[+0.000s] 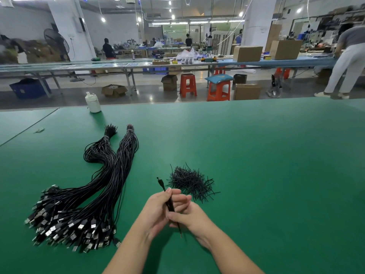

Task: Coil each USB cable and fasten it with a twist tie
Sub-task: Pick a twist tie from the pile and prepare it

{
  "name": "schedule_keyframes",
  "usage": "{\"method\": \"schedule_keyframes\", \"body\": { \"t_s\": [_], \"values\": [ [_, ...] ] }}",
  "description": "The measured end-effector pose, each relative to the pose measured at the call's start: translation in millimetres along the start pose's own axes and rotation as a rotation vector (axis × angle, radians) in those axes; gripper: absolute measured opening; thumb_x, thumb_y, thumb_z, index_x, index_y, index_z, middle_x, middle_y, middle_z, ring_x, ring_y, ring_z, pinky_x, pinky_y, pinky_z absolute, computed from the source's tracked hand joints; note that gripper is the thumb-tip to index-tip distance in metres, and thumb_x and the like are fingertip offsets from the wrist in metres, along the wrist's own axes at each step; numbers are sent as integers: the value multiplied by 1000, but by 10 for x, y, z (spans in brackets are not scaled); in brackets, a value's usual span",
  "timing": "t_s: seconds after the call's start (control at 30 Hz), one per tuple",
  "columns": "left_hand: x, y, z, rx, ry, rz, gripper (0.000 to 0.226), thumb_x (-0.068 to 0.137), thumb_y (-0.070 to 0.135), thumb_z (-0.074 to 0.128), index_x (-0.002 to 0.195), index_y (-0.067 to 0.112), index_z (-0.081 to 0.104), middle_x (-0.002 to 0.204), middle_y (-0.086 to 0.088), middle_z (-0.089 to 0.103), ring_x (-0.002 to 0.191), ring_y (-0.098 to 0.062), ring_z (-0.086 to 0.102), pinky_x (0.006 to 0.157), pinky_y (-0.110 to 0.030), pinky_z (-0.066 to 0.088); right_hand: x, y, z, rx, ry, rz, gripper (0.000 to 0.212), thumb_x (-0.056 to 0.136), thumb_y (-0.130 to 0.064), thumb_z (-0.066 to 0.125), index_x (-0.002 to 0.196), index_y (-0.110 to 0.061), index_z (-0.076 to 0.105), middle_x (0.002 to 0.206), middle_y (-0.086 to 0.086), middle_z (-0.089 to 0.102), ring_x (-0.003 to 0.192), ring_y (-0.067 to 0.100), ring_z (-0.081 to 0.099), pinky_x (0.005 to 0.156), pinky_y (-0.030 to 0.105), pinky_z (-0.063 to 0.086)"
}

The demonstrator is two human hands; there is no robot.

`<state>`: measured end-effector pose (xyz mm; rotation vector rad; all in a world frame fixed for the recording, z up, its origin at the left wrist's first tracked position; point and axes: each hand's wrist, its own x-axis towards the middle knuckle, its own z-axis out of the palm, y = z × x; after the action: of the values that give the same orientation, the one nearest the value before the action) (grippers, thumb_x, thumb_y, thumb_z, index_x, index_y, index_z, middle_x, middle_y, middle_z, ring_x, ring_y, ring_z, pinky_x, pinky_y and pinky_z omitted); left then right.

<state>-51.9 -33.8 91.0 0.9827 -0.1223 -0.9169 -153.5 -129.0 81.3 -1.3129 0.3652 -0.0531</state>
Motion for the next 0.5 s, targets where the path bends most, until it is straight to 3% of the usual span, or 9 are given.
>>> {"method": "schedule_keyframes", "body": {
  "t_s": [0.17, 0.3, 0.4, 0.5],
  "values": [
    [14, 33, 10, 203, -79, -136, 40, 94, 25, 54, 109, -10, 66, 117, -35, 63, 108, -45, 65, 89, -48, 57, 60, 83, -17, 21, 149, -59, 66, 61, -4, 87, 120, -22, 63, 107, 8, 74, 96, 23, 72, 87, 43, 59],
    [51, 79, 68, 305, -27, -193, 38, 103, 22, 45, 109, -12, 61, 107, -34, 67, 94, -42, 70, 74, -38, 59, 60, 154, 58, 51, 222, -80, 57, 69, -2, 84, 119, -18, 62, 97, 10, 75, 79, 20, 69, 74, 40, 61],
    [57, 101, 117, 376, -7, -186, 39, 103, 21, 46, 97, -12, 66, 100, -36, 68, 86, -40, 71, 73, -39, 58, 46, 194, 113, 77, 272, -98, 56, 72, -3, 84, 120, -15, 61, 97, 12, 75, 78, 17, 70, 75, 43, 61],
    [19, 148, 165, 461, -13, -212, 38, 103, 21, 46, 97, -11, 67, 99, -36, 68, 87, -41, 70, 82, -48, 58, 14, 227, 145, 74, 323, -124, 73, 63, -13, 90, 127, -18, 54, 104, 8, 74, 88, 20, 72, 83, 54, 58]
  ]
}}
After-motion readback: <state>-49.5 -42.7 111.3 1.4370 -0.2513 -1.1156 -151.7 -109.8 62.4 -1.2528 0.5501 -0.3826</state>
